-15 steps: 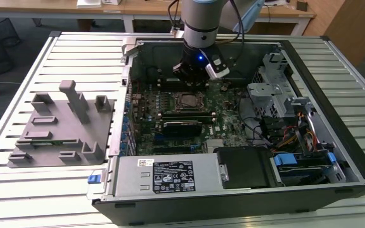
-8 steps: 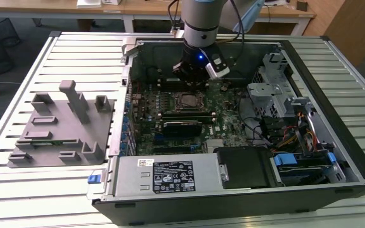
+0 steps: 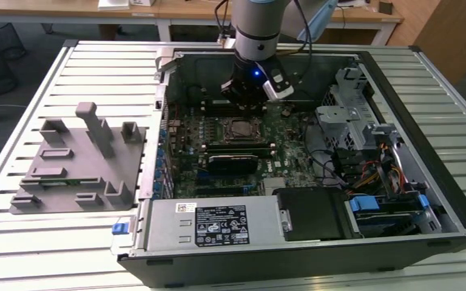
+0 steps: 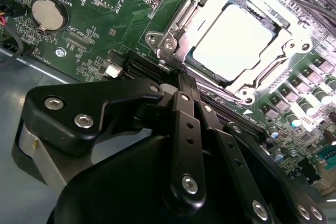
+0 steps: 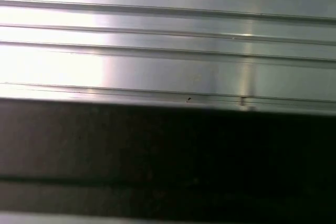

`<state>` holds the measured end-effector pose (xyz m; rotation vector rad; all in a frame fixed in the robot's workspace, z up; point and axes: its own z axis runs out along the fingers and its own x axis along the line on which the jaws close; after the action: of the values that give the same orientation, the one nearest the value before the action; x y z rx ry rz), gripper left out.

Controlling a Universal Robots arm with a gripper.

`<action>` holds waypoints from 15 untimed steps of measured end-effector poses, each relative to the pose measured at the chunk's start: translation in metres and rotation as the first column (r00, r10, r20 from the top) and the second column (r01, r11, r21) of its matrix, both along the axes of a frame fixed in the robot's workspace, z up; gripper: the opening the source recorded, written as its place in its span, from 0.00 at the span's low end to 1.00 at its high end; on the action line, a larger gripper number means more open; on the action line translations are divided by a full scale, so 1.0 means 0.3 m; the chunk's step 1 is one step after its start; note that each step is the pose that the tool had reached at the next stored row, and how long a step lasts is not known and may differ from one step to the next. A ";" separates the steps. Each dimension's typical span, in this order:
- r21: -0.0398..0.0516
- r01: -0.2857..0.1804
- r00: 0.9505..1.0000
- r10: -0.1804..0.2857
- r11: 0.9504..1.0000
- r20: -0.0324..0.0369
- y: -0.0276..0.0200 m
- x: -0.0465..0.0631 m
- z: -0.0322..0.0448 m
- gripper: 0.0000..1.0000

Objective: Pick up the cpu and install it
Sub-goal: 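Install the first cpu locking lever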

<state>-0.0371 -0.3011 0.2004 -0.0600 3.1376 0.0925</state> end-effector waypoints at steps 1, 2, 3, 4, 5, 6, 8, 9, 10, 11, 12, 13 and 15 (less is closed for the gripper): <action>-0.002 0.000 1.000 0.000 1.000 0.000 0.000 0.001 -0.002 0.11; -0.005 0.000 1.000 0.000 1.000 0.000 0.000 0.001 -0.004 0.11; -0.008 0.000 1.000 0.000 1.000 0.000 -0.001 0.002 -0.006 0.11; -0.011 0.000 1.000 0.000 1.000 -0.001 -0.001 0.002 -0.007 0.11; -0.014 0.000 1.000 0.000 1.000 -0.001 -0.002 0.002 -0.009 0.11; -0.016 0.000 1.000 0.000 1.000 0.000 -0.001 0.003 -0.011 0.11; -0.019 0.000 1.000 0.000 1.000 0.000 -0.001 0.003 -0.012 0.11; -0.019 0.000 1.000 0.000 1.000 0.000 -0.001 0.003 -0.012 0.11; -0.019 0.000 1.000 0.000 1.000 0.000 -0.001 0.003 -0.012 0.11; -0.019 0.000 1.000 0.000 1.000 0.000 -0.001 0.003 -0.013 0.11; -0.019 0.000 1.000 0.000 1.000 -0.001 -0.001 0.003 -0.015 0.11; -0.020 0.000 1.000 0.000 1.000 -0.001 -0.001 0.003 -0.016 0.11; -0.017 0.000 1.000 0.000 1.000 -0.001 -0.002 0.004 -0.019 0.11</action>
<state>-0.0360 -0.3017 0.1947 -0.0601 3.1394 0.0658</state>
